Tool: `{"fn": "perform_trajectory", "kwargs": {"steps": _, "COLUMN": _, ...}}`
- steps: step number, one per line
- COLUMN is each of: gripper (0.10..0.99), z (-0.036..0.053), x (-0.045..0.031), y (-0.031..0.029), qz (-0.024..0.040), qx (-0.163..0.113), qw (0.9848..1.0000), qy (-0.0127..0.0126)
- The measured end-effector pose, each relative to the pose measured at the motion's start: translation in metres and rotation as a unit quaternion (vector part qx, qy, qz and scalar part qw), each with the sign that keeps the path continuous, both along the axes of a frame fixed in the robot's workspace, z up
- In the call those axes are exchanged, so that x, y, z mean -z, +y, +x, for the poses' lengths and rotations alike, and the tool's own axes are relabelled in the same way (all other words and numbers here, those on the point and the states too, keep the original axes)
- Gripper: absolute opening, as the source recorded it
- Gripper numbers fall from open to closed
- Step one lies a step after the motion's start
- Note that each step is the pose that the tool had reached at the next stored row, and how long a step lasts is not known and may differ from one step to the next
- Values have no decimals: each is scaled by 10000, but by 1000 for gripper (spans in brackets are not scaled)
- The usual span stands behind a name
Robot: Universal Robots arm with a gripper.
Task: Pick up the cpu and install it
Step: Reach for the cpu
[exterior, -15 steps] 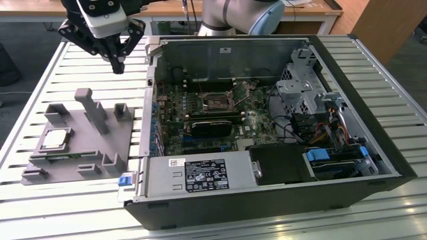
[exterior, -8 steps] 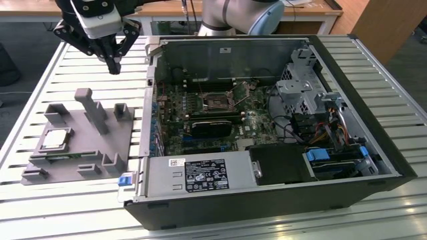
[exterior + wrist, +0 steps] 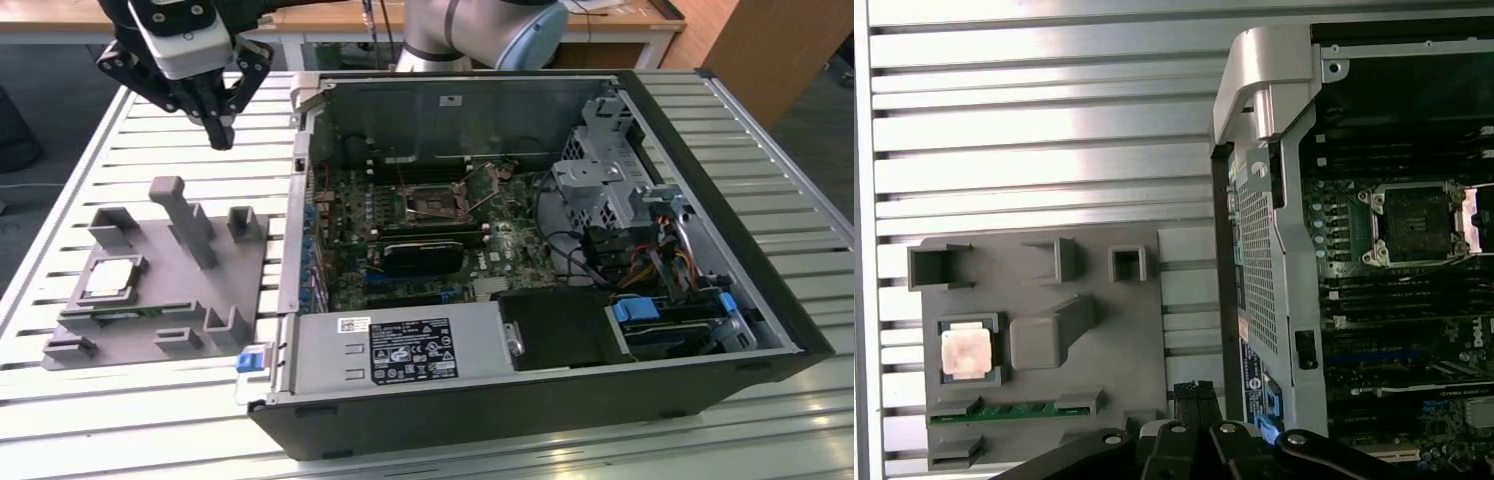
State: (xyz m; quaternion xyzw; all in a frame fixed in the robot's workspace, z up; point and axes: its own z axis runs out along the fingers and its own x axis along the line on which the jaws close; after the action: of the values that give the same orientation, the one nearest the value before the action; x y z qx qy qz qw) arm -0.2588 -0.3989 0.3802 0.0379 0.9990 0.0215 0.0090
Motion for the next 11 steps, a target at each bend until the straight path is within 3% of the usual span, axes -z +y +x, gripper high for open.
{"fn": "perform_trajectory", "kwargs": {"steps": 11, "gripper": 106, "z": -89, "x": 10, "y": 0, "qz": 0, "qx": 1, "qw": 10000, "qy": 7}}
